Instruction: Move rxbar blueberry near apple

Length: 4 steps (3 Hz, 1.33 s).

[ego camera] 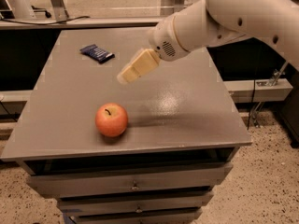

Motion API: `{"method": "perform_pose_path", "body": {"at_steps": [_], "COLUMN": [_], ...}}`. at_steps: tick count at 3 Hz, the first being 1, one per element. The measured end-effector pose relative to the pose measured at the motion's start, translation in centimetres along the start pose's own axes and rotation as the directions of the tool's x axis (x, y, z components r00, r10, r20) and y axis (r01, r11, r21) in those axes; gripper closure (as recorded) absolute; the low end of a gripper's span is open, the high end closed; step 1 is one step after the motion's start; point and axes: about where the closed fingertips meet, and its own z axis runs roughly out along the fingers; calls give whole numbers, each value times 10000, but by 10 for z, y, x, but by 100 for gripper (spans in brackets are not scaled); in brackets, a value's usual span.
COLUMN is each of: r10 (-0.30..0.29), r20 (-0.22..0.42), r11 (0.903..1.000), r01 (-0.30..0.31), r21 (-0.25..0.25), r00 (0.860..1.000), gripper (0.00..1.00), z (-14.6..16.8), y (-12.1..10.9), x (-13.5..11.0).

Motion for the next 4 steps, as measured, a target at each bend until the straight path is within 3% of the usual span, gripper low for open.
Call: {"method": "perform_pose_path", "body": {"at_steps": [1,2,4], "r10": [-1,-13,-139], "r20": [0,441,2276], "r11": [10000,9999,9989], "r01": [1,6,34], "r21": [0,162,466], "r00": [10000,9990,9737], "gripper": [0,0,0], "z": [0,12,79], "y": [0,-4,-37], "x": [0,-4,-31]}}
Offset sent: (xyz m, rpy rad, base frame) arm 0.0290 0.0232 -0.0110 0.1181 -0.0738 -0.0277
